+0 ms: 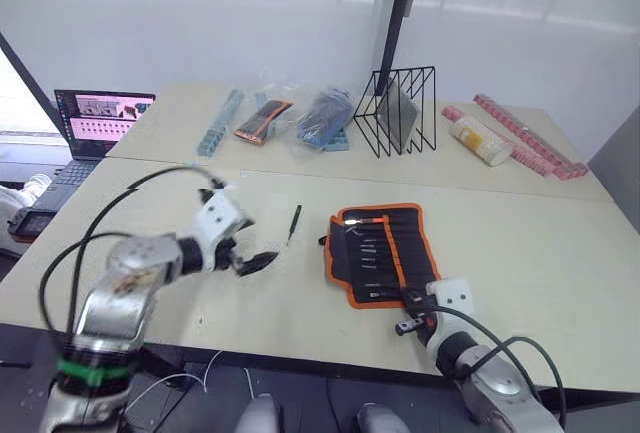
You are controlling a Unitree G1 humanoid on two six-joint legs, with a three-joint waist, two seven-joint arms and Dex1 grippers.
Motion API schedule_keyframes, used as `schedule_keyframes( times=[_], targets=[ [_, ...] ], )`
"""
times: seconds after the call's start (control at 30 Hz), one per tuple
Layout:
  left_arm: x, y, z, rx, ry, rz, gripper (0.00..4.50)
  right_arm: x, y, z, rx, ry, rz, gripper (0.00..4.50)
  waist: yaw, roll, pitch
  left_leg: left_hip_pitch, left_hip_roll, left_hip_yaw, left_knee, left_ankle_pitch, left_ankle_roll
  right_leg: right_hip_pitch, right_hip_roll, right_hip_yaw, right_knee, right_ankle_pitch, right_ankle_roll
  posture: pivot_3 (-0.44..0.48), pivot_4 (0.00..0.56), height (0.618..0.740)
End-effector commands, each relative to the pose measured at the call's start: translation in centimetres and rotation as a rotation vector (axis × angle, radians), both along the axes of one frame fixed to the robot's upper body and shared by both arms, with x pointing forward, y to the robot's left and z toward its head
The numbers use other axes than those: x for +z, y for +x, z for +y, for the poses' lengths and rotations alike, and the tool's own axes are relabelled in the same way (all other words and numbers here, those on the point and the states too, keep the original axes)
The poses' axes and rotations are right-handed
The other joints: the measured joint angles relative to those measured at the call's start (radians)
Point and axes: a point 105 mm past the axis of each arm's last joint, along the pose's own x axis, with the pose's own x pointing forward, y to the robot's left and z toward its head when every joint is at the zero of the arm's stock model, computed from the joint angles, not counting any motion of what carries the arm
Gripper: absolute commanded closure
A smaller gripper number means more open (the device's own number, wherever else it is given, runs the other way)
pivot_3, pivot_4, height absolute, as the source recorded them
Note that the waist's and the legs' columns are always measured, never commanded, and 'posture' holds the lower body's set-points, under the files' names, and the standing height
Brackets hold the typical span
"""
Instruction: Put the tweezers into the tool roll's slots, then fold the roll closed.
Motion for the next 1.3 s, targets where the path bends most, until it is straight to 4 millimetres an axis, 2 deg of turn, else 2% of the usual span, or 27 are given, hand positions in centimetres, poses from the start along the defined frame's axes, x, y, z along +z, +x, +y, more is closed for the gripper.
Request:
schedule_keyframes(
  times=[0.03,0.1,0.27,0.37,0.47,0.63,0.7,0.83,0.97,1.07,1.13,1.23,1.3],
  targets=[
    [1.0,-2.4,3.2,0.147,-0.061,-0.073,0.05,-3.0,-0.6,-2.3,-0.056,-0.052,0.129,4.5,0.001,-0.001,0.001,0.0,0.0,0.0,0.0,0.0,0.0,0.0,0.0,0.0,0.0,0.0,0.0,0.0,0.15,0.684],
    [-0.1,-4.4,5.4,0.229,-0.082,-0.039,0.05,-3.1,-0.6,-2.5,-0.048,-0.057,0.133,4.5,-0.001,-0.002,0.0,0.002,0.001,0.0,-0.001,0.0,0.0,0.002,-0.001,0.001,0.0,0.0,0.0,0.0,0.15,0.684],
    [-2.0,-8.0,8.8,0.354,-0.073,0.011,0.05,-3.3,-0.8,-2.7,-0.037,-0.066,0.144,4.5,0.008,-0.004,0.0,0.005,0.001,0.0,-0.002,0.0,0.0,0.0,-0.006,-0.001,-0.001,-0.001,-0.002,0.0,0.15,0.684],
    [-2.4,-8.9,9.4,0.372,-0.056,0.018,0.05,-3.5,-0.7,-2.7,-0.026,-0.066,0.149,4.5,0.013,-0.005,0.0,0.005,-0.001,-0.001,-0.002,0.0,0.0,0.0,-0.013,-0.001,-0.001,-0.003,-0.002,0.0,0.15,0.684],
    [-2.5,-8.9,9.3,0.366,-0.061,0.013,0.05,-3.7,-0.7,-2.6,-0.012,-0.067,0.152,4.5,0.012,-0.006,0.0,0.005,-0.001,0.0,-0.002,-0.004,-0.006,0.0,-0.014,0.0,-0.002,-0.005,-0.007,0.0,0.15,0.684],
    [-2.9,-7.1,7.4,0.318,-0.084,-0.001,0.05,-3.7,-0.6,-2.5,-0.009,-0.066,0.148,4.5,0.01,-0.006,0.0,0.006,-0.001,0.0,-0.002,-0.003,-0.004,0.0,-0.013,-0.001,-0.002,-0.003,-0.003,0.0,0.15,0.684],
    [-3.3,-5.3,5.8,0.287,-0.092,-0.001,0.05,-3.5,-0.2,-2.6,-0.012,-0.066,0.139,4.5,0.011,-0.006,0.0,0.006,-0.001,0.0,-0.002,-0.002,-0.003,0.0,-0.013,-0.001,-0.001,-0.002,-0.001,0.0,0.15,0.684],
    [-4.3,-2.0,4.0,0.307,-0.066,-0.024,0.05,-3.0,0.0,-3.0,-0.028,-0.067,0.127,4.5,0.007,-0.006,0.0,0.006,-0.002,0.001,-0.002,0.0,0.001,0.0,-0.012,0.0,-0.002,-0.002,0.0,0.0,0.15,0.684],
    [-4.6,0.0,1.1,0.275,-0.101,-0.023,0.05,-2.9,0.0,-2.9,-0.033,-0.066,0.124,4.5,0.002,-0.007,0.0,0.004,-0.002,0.0,-0.002,0.0,0.001,0.0,-0.011,-0.001,-0.001,-0.001,0.001,0.0,0.15,0.684],
    [-5.1,1.8,-2.5,0.219,-0.106,-0.017,0.05,-2.6,0.2,-2.9,-0.036,-0.074,0.116,4.5,0.003,-0.008,0.0,0.003,-0.004,0.0,-0.002,0.0,0.001,0.001,-0.01,-0.001,-0.001,0.0,0.002,0.0,0.15,0.684],
    [-5.0,2.6,-4.1,0.193,-0.122,-0.019,0.05,-2.5,0.4,-2.7,-0.039,-0.072,0.113,4.5,0.003,-0.009,0.0,0.003,-0.004,0.001,-0.002,0.001,0.002,0.002,-0.011,-0.001,-0.001,0.0,0.002,0.0,0.15,0.684],
    [-5.2,3.7,-5.5,0.194,-0.111,-0.013,0.05,-2.3,0.4,-2.5,-0.04,-0.068,0.109,4.5,0.0,-0.009,0.0,0.003,-0.005,0.001,-0.002,0.001,0.002,0.003,-0.01,-0.001,-0.001,0.0,0.003,0.0,0.15,0.684],
    [-5.7,4.7,-5.6,0.239,-0.071,0.0,0.05,-2.3,0.4,-2.5,-0.04,-0.068,0.108,4.5,-0.001,-0.007,0.0,0.003,-0.005,0.001,-0.002,0.001,0.002,0.003,-0.01,-0.001,-0.001,0.0,0.003,0.0,0.15,0.684]
  ],
)
